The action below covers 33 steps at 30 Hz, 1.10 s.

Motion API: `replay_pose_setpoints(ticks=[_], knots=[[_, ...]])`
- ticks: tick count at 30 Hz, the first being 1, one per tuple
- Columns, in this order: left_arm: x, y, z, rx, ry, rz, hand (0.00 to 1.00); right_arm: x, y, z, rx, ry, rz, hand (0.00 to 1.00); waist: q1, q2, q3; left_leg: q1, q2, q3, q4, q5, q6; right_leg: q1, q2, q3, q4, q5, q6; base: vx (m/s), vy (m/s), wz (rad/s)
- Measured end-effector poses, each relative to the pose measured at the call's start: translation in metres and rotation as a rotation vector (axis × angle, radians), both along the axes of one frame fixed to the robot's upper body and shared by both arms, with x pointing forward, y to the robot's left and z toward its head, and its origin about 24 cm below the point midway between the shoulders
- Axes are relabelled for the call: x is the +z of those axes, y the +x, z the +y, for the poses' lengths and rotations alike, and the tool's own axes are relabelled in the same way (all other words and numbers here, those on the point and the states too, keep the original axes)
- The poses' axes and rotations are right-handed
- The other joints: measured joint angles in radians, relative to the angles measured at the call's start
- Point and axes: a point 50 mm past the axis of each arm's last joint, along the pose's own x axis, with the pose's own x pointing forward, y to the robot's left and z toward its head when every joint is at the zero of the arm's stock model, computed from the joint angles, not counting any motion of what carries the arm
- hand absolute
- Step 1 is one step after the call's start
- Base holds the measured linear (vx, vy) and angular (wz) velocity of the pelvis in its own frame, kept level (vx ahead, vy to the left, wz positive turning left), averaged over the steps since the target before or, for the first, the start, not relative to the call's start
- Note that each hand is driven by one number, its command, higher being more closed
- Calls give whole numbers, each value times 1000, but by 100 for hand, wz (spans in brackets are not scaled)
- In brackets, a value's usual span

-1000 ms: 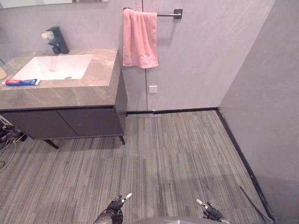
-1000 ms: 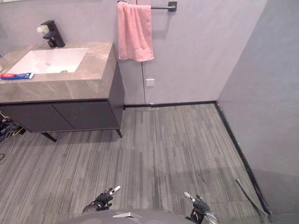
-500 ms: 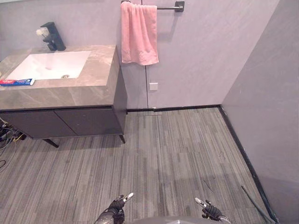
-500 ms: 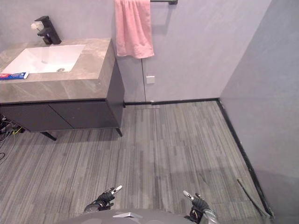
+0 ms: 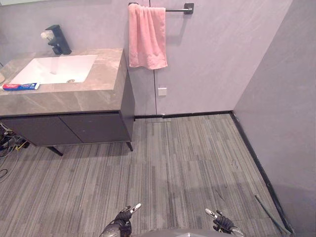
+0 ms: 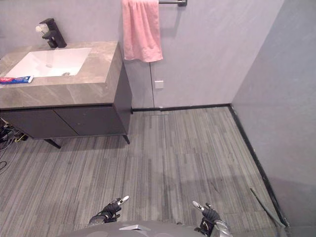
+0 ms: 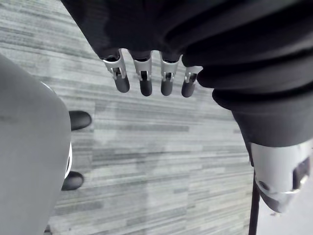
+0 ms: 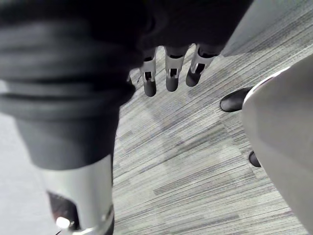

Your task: Organize washtable

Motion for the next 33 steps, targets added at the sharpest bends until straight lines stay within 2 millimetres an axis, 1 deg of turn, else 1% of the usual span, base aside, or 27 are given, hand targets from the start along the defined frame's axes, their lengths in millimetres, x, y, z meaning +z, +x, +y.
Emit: replay_pose_setpoints(ticks=[11, 17, 18, 19, 20, 21, 22, 23, 24, 25, 26, 28, 29, 30, 31, 32, 33], knots=[[1, 2, 1, -1, 3, -4, 0, 0, 1, 0, 7, 0, -2, 0, 1, -4, 6, -5, 0, 14, 0, 0, -1, -4, 1, 9, -8, 0, 0, 19, -7, -2], [1, 4, 3, 0, 9, -9, 0, 2, 11, 3, 54, 1, -20, 0, 2, -4, 16, -35, 1, 31, 1, -1, -1, -39, 2, 25, 2, 1, -1, 33, -4, -9], [2, 5, 3, 6, 8, -14, 0, 3, 13, 2, 54, -1, -24, 0, 3, 0, 28, -36, 0, 29, 4, -2, 1, -58, -2, 22, 42, -18, 2, 28, 27, 7], [2, 7, 3, 6, 8, -18, 0, 3, 16, 1, 54, -2, -31, 0, 1, 4, 40, -37, -2, 24, 3, -8, 7, -86, -9, 13, 105, -52, 7, 11, 64, 19], [2, 9, 1, 1, 7, -22, 0, 4, 17, 1, 48, -2, -40, 0, 1, 9, 58, -37, -6, 12, 0, -37, 9, -140, -26, -5, 243, -106, 29, -12, 85, 26], [3, 10, 0, -4, 7, -28, 0, 4, 18, 0, 44, -5, -42, 0, 1, 8, 64, -37, -10, 4, 0, -51, 20, -210, -45, -11, 392, -137, 49, -44, 96, 23], [3, 11, 1, 2, 6, -33, 0, 5, 18, -4, 34, -12, -47, 0, 2, 5, 69, -34, -14, 3, 1, -55, 20, -267, -59, -14, 505, -145, 48, -63, 89, 21], [5, 14, 3, 9, 11, -45, 0, 6, 20, -4, -12, 0, -70, 0, 1, 1, 86, -13, -26, -4, 7, -61, 24, -364, -99, -32, 719, -147, 40, -84, 85, 20], [6, 20, 4, 11, 14, -58, 0, 8, 24, -5, -50, 10, -91, 0, 0, -14, 104, 18, -32, -10, 14, -68, 31, -413, -124, -33, 842, -166, 30, -74, 72, 19], [6, 20, 6, 12, 19, -55, 0, 8, 24, -5, -61, 16, -95, 0, 0, -16, 105, 24, -31, -13, 26, -76, 23, -429, -132, -35, 861, -177, 31, -103, 63, 8], [6, 19, 7, 14, 22, -52, 0, 8, 24, -6, -91, 25, -101, 0, -2, -14, 106, 33, -19, -14, 46, -94, 23, -452, -139, -49, 837, -192, 24, -137, 61, 0], [6, 21, 6, 13, 22, -52, 0, 9, 27, -7, -119, 30, -116, 0, -7, -3, 112, 35, 5, -15, 64, -123, 9, -486, -134, -73, 698, -186, 25, -186, 51, -3], [6, 23, 4, 12, 19, -55, 0, 12, 35, -9, -138, 24, -137, 0, -15, 5, 118, 37, 22, -15, 63, -137, -5, -506, -133, -103, 561, -150, 25, -233, 55, 1], [7, 27, 2, 10, 17, -64, 0, 13, 37, -11, -149, 14, -139, 0, -28, 12, 136, 52, 35, -15, 62, -153, -22, -508, -134, -129, 392, -70, 21, -235, 58, 1], [8, 29, 1, 7, 16, -69, 0, 13, 39, -11, -152, 13, -141, 0, -31, 12, 145, 67, 39, -15, 61, -163, -33, -505, -135, -140, 295, -12, 29, -176, 28, -2], [9, 32, 2, 1, 19, -76, 0, 13, 38, -12, -160, 14, -138, 0, -31, 3, 152, 88, 39, -14, 61, -178, -52, -507, -139, -140, 192, 52, 45, -56, -87, 4], [10, 37, 2, -4, 23, -86, 0, 13, 38, -12, -162, 14, -136, 0, -35, -11, 162, 123, 39, -15, 62, -204, -79, -510, -151, -134, 144, 86, 52, 104, -255, 16]])
